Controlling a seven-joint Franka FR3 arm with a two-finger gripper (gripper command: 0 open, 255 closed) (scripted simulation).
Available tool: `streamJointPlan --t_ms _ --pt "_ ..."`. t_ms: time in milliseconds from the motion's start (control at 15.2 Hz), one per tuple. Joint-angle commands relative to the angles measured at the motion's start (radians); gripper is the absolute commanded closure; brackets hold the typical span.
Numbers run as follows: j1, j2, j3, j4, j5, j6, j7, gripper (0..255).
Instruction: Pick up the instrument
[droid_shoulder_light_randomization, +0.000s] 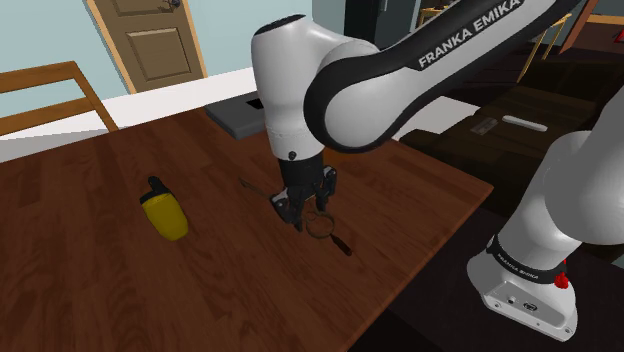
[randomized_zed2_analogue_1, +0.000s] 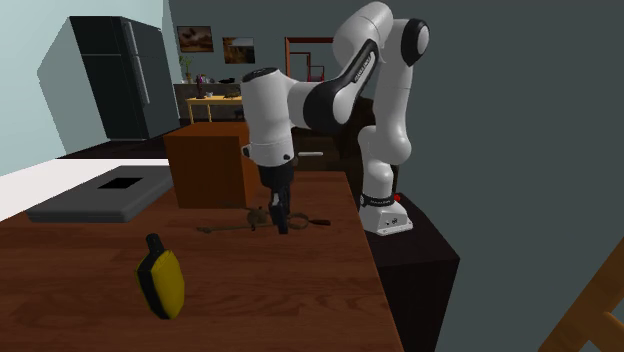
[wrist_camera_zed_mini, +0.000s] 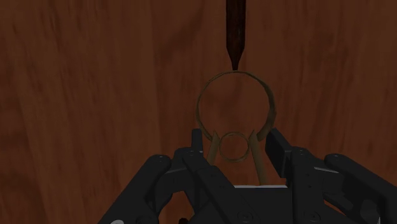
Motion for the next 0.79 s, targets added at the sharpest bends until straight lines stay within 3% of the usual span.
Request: streamJointPlan --t_ms 0,726 --pt "0.000 -0.012 -0.002 0.017 0.005 -0.028 -0.004 255" --pt "-0.002 -0.065 -0.016 0.096 0.025 -0.154 -0.019 255"
